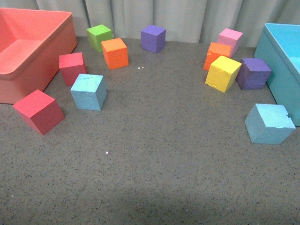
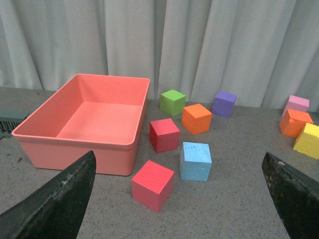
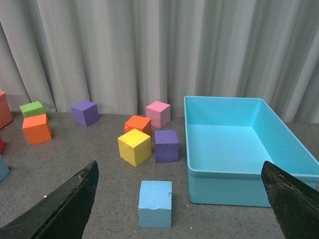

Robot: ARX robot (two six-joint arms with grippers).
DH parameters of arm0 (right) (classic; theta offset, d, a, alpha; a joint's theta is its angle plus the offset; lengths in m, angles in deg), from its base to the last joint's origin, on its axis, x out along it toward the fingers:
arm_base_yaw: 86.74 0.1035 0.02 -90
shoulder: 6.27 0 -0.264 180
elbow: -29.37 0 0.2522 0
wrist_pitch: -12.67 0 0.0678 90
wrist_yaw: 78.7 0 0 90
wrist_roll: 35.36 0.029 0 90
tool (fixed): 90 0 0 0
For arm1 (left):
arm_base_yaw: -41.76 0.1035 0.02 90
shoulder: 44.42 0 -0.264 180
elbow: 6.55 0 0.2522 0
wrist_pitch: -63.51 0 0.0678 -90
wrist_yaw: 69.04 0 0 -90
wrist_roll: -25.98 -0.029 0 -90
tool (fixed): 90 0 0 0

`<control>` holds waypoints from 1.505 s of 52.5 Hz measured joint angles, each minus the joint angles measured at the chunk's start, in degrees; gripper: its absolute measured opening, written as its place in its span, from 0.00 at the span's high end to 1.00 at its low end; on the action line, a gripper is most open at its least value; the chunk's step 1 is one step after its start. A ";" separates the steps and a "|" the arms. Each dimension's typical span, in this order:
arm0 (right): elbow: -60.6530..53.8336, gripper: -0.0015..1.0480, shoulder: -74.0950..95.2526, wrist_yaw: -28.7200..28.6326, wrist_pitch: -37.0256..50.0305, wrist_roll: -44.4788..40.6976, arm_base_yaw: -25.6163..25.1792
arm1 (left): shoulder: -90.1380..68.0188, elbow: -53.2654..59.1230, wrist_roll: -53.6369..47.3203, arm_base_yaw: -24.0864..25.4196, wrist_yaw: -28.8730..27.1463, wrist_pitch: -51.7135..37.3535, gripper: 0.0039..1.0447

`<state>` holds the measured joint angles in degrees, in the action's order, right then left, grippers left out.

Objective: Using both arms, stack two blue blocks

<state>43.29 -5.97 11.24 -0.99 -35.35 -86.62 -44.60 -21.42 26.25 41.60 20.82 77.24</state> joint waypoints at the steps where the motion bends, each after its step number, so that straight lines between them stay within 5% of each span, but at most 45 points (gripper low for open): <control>1: 0.00 0.09 0.00 0.00 0.00 0.00 0.00 | 0.02 0.00 0.00 0.00 0.00 0.00 0.06; 47: 0.00 0.09 0.02 0.09 -0.02 -0.04 0.02 | 0.02 0.00 0.00 0.00 0.00 0.00 0.06; 51: 3.02 0.09 6.14 17.64 -6.10 -10.27 5.57 | 0.02 0.00 0.00 0.00 -0.02 0.00 0.06; 54: 4.13 0.09 10.40 19.32 -5.99 -13.05 5.62 | 0.02 0.00 0.00 0.00 0.00 0.00 0.06; 67: 14.12 0.09 41.33 11.39 4.70 -8.52 2.25 | 0.00 0.00 0.00 0.00 0.02 0.00 0.06; 79: 27.34 0.09 69.61 4.31 0.87 -0.96 2.23 | 0.00 0.00 0.00 0.00 0.02 0.00 0.06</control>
<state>70.64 63.64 15.55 -0.12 -36.31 -84.39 -44.60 -21.42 26.25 41.60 20.84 77.24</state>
